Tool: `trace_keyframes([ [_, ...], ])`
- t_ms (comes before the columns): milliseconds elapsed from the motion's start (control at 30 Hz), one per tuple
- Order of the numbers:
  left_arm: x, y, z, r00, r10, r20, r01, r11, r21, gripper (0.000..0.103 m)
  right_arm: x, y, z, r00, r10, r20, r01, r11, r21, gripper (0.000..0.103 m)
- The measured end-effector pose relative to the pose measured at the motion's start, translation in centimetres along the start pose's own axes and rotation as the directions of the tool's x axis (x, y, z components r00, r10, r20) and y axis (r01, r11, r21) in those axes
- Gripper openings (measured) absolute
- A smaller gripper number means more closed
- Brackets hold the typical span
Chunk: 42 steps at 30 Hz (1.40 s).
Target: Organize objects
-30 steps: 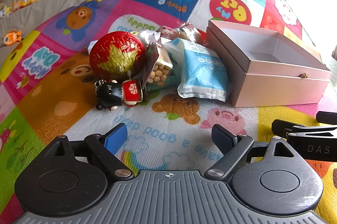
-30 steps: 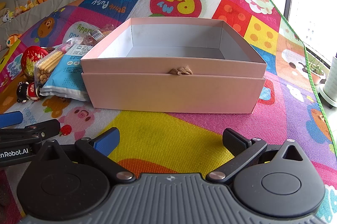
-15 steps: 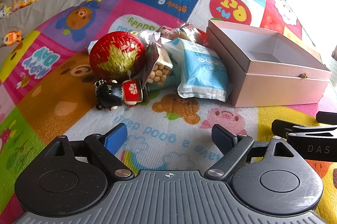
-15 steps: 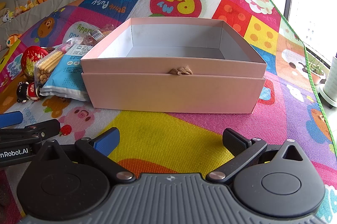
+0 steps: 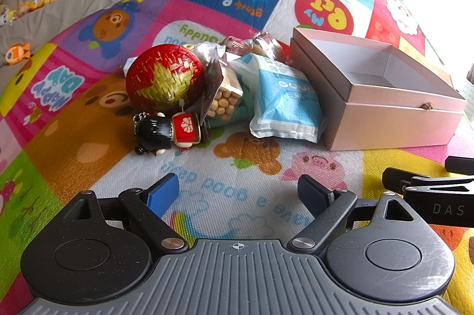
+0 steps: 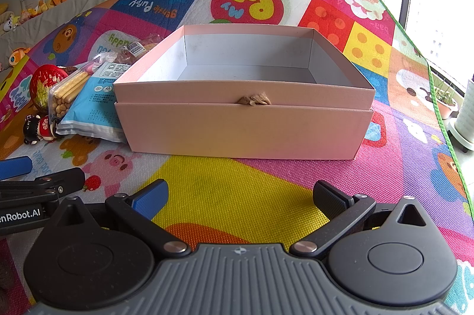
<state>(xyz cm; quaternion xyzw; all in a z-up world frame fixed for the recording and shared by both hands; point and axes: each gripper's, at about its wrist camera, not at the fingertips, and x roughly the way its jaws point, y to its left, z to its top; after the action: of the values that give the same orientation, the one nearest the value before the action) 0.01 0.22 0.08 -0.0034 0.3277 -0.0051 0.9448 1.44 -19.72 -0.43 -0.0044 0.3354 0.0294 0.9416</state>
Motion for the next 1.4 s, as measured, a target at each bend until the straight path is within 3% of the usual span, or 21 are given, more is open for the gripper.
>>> trace_keyframes([
  [867, 0.0, -0.4, -0.2, 1.000, 0.015, 0.000, -0.015, 1.000, 0.017, 0.092, -0.1, 0.0, 0.1, 1.000, -0.001, 0.000, 0.001, 1.000, 0.000, 0.103],
  [1033, -0.3, 0.6, -0.1, 0.999, -0.038, 0.000, 0.038, 0.999, -0.013, 0.091, -0.2, -0.2, 0.2, 1.000, 0.004, 0.000, -0.004, 1.000, 0.006, 0.103],
  [1133, -1.1, 2.4, 0.7, 0.995, -0.102, -0.007, 0.102, 0.995, -0.015, 0.080, -0.3, -0.5, 0.2, 1.000, 0.026, -0.010, -0.026, 1.000, -0.015, 0.103],
  [1300, -2.3, 7.2, 5.1, 0.989, -0.079, 0.128, 0.070, 0.995, 0.073, 0.077, -0.5, -1.0, 0.9, 0.994, 0.089, -0.065, -0.094, 0.993, -0.076, 0.103],
  [1400, -0.4, 10.7, 9.3, 0.971, -0.079, 0.225, 0.040, 0.984, 0.171, 0.077, -0.9, -1.5, 0.5, 0.990, 0.116, -0.076, -0.123, 0.986, -0.109, 0.103],
])
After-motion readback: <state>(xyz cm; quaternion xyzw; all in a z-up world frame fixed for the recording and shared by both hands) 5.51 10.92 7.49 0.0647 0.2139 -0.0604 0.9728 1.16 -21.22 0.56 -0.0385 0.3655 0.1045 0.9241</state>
